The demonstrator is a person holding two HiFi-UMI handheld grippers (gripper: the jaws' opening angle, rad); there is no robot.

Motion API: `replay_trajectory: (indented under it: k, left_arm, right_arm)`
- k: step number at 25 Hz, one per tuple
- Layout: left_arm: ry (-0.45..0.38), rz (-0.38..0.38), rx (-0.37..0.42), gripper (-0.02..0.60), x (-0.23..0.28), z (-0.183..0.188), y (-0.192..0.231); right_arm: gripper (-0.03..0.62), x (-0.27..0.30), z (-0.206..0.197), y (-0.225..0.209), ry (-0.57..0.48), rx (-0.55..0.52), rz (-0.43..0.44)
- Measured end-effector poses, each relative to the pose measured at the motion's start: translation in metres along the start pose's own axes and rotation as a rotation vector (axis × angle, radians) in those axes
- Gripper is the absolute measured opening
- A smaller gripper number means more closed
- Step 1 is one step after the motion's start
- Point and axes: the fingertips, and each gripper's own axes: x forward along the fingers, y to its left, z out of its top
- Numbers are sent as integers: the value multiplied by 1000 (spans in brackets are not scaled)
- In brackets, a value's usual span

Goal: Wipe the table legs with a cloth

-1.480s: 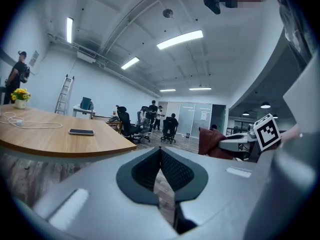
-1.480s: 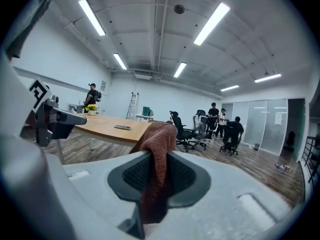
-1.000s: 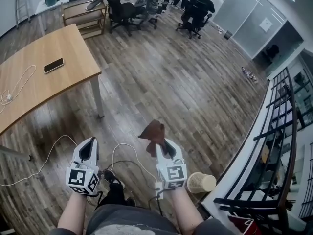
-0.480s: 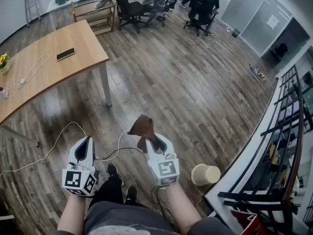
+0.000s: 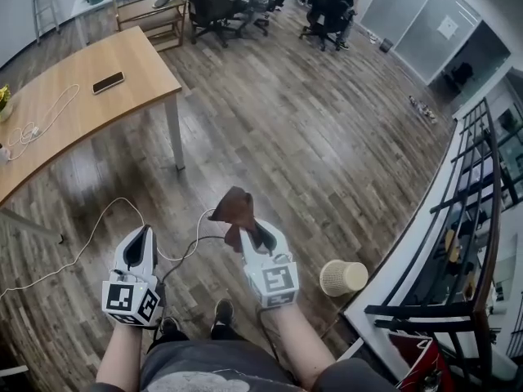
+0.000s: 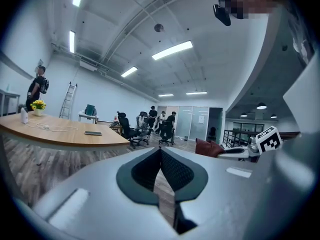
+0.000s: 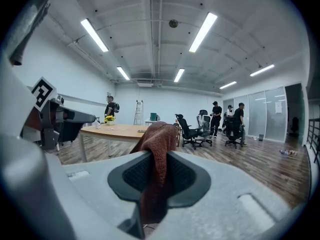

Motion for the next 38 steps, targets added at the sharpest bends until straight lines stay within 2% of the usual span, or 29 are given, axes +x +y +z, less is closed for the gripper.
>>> replay_trajectory:
  k: [4, 7, 13, 20, 28, 38]
  left_arm:
    - [4, -48, -14, 20, -17, -2, 13]
    - [5, -82, -16, 20, -33, -1, 24]
    - [8, -106, -18, 20, -63, 3, 51]
    - [-2, -139, -10, 20, -83, 7, 67]
    - [-37, -175, 52, 20, -96, 14, 60]
    - [-57, -154, 35, 20, -111, 17, 64]
  right_arm:
    - [66, -4, 2, 25, 9, 14, -42]
    - [66, -4, 7, 54, -9, 8, -41]
    - [66, -4, 16, 109, -7, 14, -29]
    - [64, -5, 18, 150, 17, -22, -27]
    - [63, -1, 25, 165, 40, 16, -31]
    - [61, 2, 32, 178, 63, 21, -5]
